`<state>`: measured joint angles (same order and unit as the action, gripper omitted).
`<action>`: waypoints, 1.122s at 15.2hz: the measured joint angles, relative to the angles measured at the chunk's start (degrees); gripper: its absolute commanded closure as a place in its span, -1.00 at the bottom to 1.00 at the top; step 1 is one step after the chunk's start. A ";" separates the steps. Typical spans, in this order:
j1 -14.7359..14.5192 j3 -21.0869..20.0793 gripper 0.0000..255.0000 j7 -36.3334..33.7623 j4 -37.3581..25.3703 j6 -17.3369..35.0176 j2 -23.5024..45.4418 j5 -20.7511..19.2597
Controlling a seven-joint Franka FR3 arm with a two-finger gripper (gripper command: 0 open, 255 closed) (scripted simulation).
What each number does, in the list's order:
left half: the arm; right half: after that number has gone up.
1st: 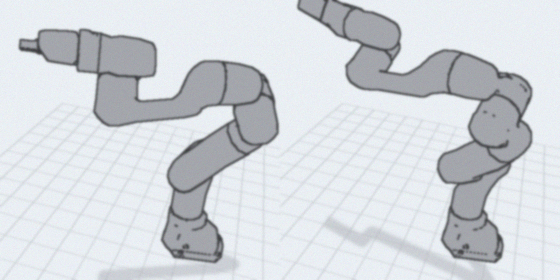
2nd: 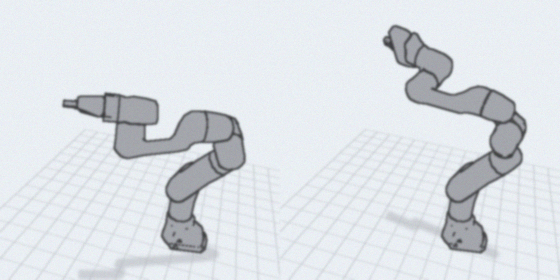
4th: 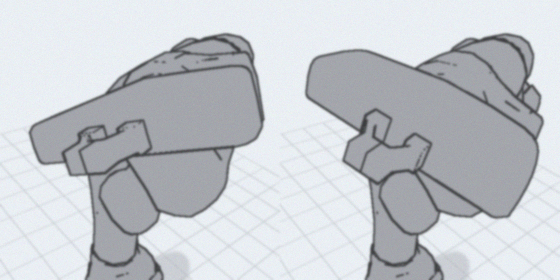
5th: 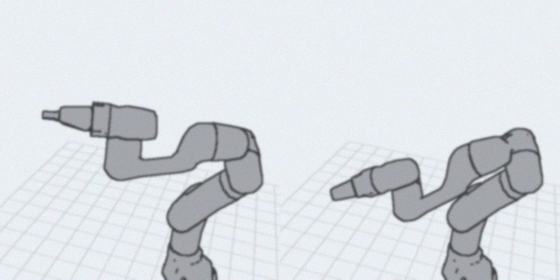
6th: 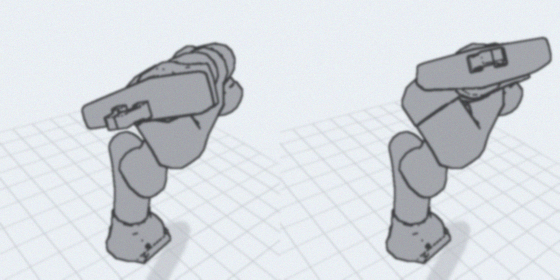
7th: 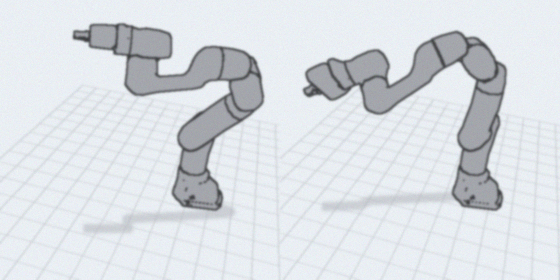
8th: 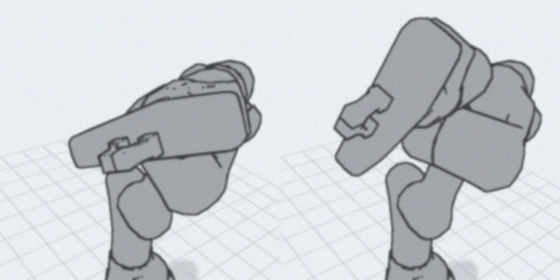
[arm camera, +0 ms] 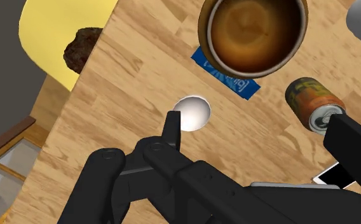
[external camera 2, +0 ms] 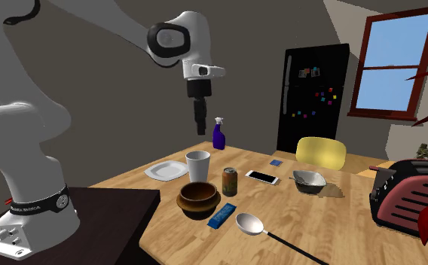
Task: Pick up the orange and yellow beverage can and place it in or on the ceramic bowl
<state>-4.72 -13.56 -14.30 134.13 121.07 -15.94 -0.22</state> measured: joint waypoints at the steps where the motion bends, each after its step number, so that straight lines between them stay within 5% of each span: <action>1: 0.01 -0.34 -1.00 -0.46 -0.45 1.43 2.09 -0.27; 17: -5.62 -4.22 -1.00 -13.62 -18.46 13.55 35.80 -9.19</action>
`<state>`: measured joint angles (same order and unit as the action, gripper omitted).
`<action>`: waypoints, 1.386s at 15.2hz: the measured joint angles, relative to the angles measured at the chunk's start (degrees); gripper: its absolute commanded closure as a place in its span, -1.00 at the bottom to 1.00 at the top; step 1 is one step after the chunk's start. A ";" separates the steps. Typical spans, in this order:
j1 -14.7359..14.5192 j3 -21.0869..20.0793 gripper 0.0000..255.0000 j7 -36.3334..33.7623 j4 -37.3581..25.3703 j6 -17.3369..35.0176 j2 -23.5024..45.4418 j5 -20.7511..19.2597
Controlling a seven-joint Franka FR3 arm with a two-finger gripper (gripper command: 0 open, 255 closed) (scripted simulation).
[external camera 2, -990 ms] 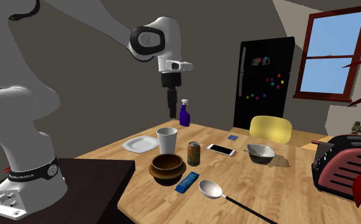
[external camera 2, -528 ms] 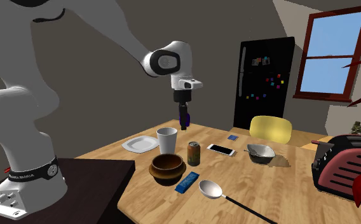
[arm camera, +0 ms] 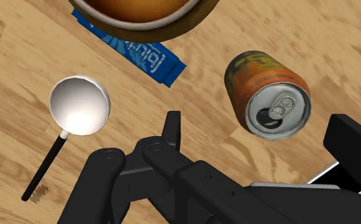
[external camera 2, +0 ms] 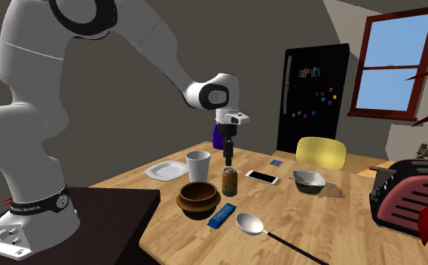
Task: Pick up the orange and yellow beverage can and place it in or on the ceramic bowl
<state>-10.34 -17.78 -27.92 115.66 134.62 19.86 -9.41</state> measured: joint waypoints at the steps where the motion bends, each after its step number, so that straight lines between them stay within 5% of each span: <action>1: -0.52 0.22 -1.00 -0.43 -1.75 0.44 2.36 -0.63; 5: -3.05 0.75 -1.00 -2.48 -8.04 0.96 9.83 -2.33; 18: -4.03 1.94 -1.00 -3.45 -8.87 4.69 14.51 -3.91; 19: -4.03 1.94 1.00 -3.45 -8.87 4.69 14.51 -3.91; 21: -4.01 1.95 1.00 -3.45 -8.91 4.68 14.47 -3.91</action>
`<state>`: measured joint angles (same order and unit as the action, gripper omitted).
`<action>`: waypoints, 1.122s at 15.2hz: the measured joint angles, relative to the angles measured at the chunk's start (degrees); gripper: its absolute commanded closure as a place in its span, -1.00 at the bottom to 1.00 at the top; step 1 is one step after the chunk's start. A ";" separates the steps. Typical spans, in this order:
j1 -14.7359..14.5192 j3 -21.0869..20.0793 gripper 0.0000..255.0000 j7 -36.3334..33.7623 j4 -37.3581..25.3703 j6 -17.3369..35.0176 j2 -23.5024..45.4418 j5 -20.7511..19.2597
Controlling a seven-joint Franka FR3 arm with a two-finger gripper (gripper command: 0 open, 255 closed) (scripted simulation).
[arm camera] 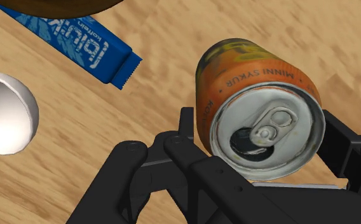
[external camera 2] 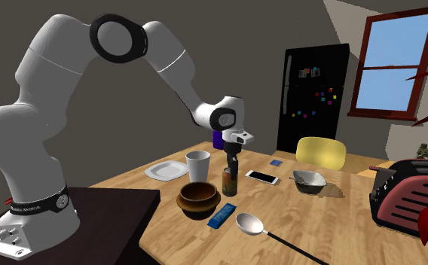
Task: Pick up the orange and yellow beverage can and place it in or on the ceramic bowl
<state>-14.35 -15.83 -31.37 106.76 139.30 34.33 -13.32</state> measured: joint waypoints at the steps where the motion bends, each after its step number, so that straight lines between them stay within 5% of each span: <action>1: 0.00 0.00 1.00 0.00 -0.01 -0.01 0.00 0.00; 17: 0.83 -1.24 1.00 0.91 0.25 -4.02 -4.28 1.59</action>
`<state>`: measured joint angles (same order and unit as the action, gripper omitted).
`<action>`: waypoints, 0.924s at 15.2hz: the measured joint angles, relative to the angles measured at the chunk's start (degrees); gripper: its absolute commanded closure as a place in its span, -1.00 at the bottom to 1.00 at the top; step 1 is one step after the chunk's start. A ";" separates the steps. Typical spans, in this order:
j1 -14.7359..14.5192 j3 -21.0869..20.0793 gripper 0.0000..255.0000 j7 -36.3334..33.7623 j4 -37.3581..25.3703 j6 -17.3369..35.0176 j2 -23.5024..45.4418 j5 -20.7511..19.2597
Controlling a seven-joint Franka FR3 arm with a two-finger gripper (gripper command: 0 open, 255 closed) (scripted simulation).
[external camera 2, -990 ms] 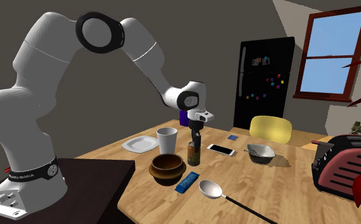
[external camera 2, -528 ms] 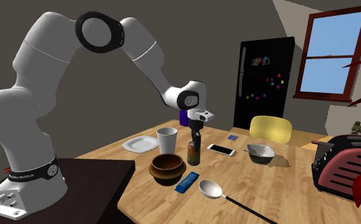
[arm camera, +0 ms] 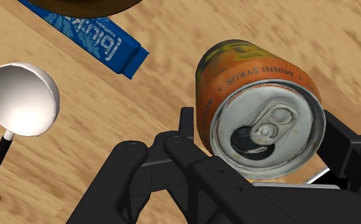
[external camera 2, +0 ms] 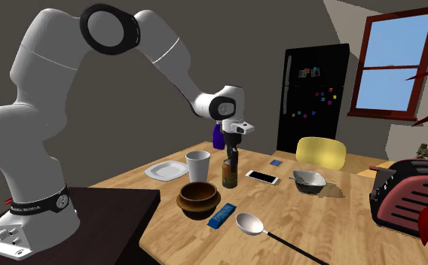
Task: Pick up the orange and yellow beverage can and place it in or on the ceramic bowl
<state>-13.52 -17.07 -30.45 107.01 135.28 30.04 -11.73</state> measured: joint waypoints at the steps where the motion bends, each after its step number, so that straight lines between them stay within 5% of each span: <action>1: 0.15 -0.16 1.00 0.19 -0.05 -0.64 -0.60 0.25; 14: 1.24 -1.73 1.00 1.82 -1.80 -8.39 -6.88 2.89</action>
<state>-12.28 -18.80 -28.64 105.21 126.89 23.16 -8.83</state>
